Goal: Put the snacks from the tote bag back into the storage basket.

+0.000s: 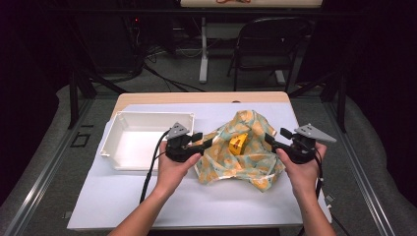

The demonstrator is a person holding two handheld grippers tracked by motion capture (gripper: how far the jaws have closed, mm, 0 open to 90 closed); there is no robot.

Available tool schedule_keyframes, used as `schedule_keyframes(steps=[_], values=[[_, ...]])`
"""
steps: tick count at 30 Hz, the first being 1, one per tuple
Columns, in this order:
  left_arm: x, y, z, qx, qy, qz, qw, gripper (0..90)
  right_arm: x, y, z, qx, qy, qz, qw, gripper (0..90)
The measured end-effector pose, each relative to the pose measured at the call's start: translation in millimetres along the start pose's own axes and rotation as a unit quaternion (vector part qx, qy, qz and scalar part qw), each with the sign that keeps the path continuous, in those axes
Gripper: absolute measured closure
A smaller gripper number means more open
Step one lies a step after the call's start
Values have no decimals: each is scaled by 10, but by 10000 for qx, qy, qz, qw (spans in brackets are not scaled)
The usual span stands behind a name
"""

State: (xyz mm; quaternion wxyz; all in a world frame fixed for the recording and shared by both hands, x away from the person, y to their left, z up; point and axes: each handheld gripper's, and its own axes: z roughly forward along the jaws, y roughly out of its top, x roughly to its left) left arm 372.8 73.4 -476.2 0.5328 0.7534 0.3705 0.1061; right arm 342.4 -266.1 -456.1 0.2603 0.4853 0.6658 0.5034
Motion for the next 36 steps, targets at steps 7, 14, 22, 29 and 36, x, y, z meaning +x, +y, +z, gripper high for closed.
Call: schedule_keyframes(steps=[7,14,22,29,36], values=[[-54,-20,420,499,208,35,9985,599,-14,-59,446,988,-124,-53,9950,565],[195,79,374,284,769,-604,9948,900,-136,-80,383,570,-396,29,9976,894],[239,81,239,74,1001,-762,9920,756,-453,-183,297,327,-692,666,9948,870],[-7,146,50,-328,1190,-107,9923,414,-227,-64,247,13,-435,101,9990,341],[-18,241,102,-112,772,103,9969,434,-95,108,315,145,-95,-132,9998,293]])
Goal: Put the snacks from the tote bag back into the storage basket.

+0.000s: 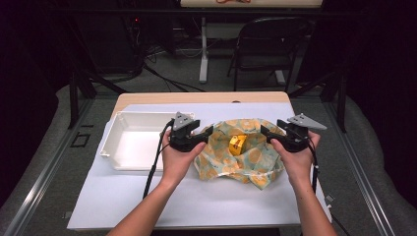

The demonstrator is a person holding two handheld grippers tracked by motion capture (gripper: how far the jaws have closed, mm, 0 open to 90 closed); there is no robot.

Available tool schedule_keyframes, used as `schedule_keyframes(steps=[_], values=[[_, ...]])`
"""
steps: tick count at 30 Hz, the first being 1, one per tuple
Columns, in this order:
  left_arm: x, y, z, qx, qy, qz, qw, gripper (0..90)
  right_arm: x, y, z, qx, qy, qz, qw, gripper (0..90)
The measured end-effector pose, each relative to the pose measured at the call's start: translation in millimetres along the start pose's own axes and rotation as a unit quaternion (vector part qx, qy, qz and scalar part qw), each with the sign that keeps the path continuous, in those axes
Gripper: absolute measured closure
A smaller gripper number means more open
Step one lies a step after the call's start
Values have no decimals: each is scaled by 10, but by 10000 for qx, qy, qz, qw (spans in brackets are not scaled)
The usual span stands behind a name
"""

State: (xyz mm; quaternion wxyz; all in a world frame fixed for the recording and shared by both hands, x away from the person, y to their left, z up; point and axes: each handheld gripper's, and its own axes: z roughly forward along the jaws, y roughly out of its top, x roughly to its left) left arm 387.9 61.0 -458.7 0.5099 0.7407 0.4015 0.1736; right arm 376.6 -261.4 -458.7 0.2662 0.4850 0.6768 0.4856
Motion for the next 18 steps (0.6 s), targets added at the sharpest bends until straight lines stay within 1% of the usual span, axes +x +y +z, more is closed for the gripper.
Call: schedule_keyframes(steps=[1,2,3,4,5,6,7,8,9,10,11,12,14,15,16,17,18], values=[[-11,-4,69,150,-52,26,9999,439,3,-8,58,153,38,-37,9999,317],[-22,-19,140,256,-82,17,9996,460,7,-29,118,280,78,-59,9996,365],[-28,-37,201,350,23,-1,9994,534,8,-51,176,470,90,-116,9988,416],[-22,-53,252,432,150,-57,9989,648,14,-78,238,634,53,-137,9979,496],[0,-70,309,507,198,-244,9982,747,18,-105,283,687,-6,-158,9975,605],[17,-75,337,561,262,-347,9975,843,14,-134,324,598,-3,-135,9981,733],[31,-82,376,574,438,-470,9963,870,6,-147,347,564,-18,-128,9983,802],[42,-86,410,609,640,-513,9948,882,-8,-165,390,484,-60,-65,9988,851],[46,-90,448,686,846,-467,9930,887,-40,-175,433,459,-76,-31,9989,874],[45,-99,492,768,999,-413,9912,890,-72,-189,482,435,-105,81,9990,887],[36,-118,540,931,1130,-374,9885,890,-109,-209,535,471,-148,142,9987,893],[25,-133,565,998,1162,-344,9876,890,-137,-249,619,602,-264,188,9977,895],[-34,-178,611,1193,1247,-162,9849,887,-164,-331,735,969,-342,188,9945,894],[-68,-200,613,1219,1235,-69,9848,874,-176,-385,787,1211,-378,128,9918,890],[-100,-222,607,1191,1301,1,9843,833,-185,-439,816,1351,-390,56,9900,874],[-116,-237,588,1142,1314,25,9847,752,-189,-480,814,1360,-406,71,9899,827],[-125,-249,535,1018,1253,63,9869,669,-195,-501,779,1294,-371,120,9908,765]])
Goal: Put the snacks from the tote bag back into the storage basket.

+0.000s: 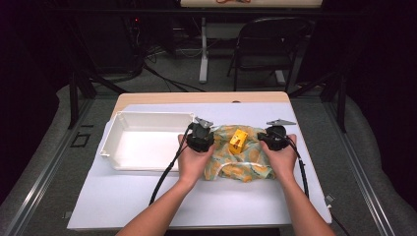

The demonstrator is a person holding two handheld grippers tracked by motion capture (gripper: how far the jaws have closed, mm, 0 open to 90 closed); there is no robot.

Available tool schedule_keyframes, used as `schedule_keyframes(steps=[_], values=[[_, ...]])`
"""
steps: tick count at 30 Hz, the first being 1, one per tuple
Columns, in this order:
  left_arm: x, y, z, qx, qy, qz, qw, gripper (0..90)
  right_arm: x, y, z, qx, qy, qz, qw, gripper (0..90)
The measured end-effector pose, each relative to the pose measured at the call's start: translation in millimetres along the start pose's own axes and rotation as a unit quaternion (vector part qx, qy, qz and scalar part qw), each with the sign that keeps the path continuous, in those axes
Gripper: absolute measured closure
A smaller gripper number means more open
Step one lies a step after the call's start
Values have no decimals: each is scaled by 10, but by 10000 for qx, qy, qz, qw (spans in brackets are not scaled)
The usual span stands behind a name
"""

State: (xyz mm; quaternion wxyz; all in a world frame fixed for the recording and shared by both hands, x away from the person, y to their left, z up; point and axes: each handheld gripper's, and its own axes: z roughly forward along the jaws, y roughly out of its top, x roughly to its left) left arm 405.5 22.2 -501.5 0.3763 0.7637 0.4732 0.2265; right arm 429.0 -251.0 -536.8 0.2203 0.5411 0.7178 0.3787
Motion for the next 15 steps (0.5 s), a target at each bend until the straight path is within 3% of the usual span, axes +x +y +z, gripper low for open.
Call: schedule_keyframes(steps=[1,3,4,6,7,8,11,13,15], values=[[5,-17,-52,-108,-15,25,9999,599,-3,-20,-84,-261,6,26,9997,672],[44,-38,-179,-303,-128,100,9994,538,22,-4,-253,-740,114,-24,9972,592],[64,-48,-228,-392,-154,99,9991,526,59,29,-399,-1051,264,-74,9941,556],[139,-77,-363,-613,-266,22,9978,528,137,83,-612,-1388,567,-309,9882,508],[185,-103,-436,-730,-322,-22,9968,533,169,101,-676,-1417,675,-437,9866,478],[214,-128,-488,-806,-364,1,9961,544,225,126,-737,-1426,947,-573,9836,427],[263,-221,-597,-897,-497,52,9947,638,360,161,-751,-1149,1563,-873,9771,320],[287,-290,-639,-889,-672,38,9938,699,465,148,-717,-1051,1606,-1174,9744,301],[306,-353,-666,-867,-798,56,9930,746,518,145,-647,-941,1672,-1258,9733,255]])
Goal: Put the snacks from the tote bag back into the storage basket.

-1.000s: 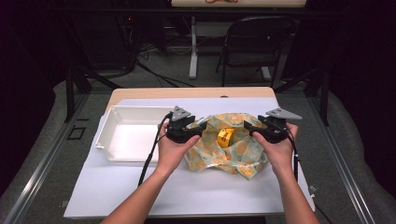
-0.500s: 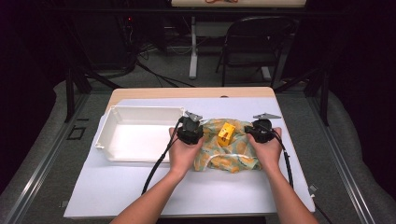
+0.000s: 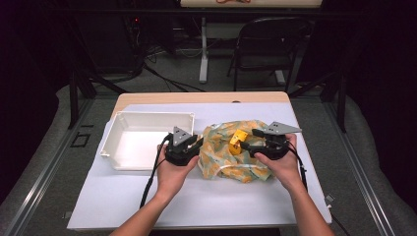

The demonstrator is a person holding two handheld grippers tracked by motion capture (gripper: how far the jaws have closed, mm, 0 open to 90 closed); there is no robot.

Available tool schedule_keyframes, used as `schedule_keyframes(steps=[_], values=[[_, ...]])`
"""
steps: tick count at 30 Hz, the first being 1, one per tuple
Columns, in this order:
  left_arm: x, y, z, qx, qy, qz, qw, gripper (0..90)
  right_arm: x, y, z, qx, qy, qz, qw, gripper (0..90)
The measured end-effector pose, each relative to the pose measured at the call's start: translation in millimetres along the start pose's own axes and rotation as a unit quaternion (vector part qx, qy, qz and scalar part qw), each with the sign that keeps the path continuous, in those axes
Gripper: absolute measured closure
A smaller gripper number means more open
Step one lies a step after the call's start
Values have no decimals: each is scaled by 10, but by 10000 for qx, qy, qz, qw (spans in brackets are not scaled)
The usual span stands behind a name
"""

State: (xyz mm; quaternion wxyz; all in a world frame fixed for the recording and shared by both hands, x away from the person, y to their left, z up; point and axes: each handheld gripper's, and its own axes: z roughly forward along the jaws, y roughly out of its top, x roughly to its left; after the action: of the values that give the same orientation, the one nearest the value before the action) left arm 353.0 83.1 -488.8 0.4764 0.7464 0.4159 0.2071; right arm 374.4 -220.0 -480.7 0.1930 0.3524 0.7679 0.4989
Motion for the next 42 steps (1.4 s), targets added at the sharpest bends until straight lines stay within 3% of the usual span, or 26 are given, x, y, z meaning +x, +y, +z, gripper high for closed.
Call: schedule_keyframes(steps=[3,8,15,17,20,30,36,42], values=[[18,-48,-6,74,-163,-1,9998,780,-24,1,109,133,1,11,9999,207],[55,-72,3,104,-449,-197,9987,885,-79,-22,215,255,238,-37,9994,189],[74,-124,28,193,-507,-229,9983,892,-100,-83,341,251,321,-85,9991,198],[70,-148,53,231,-549,-261,9979,892,-138,-130,410,334,480,-33,9983,201],[71,-162,71,266,-581,-230,9977,890,-147,-185,470,452,510,-84,9976,203],[32,-193,93,324,-709,-202,9967,889,-99,-208,505,365,403,-69,9985,206],[39,-192,105,330,-778,-177,9963,891,-135,-250,571,451,501,34,9977,201],[49,-200,102,289,-765,-220,9964,891,-127,-246,552,454,532,-26,9975,229]])
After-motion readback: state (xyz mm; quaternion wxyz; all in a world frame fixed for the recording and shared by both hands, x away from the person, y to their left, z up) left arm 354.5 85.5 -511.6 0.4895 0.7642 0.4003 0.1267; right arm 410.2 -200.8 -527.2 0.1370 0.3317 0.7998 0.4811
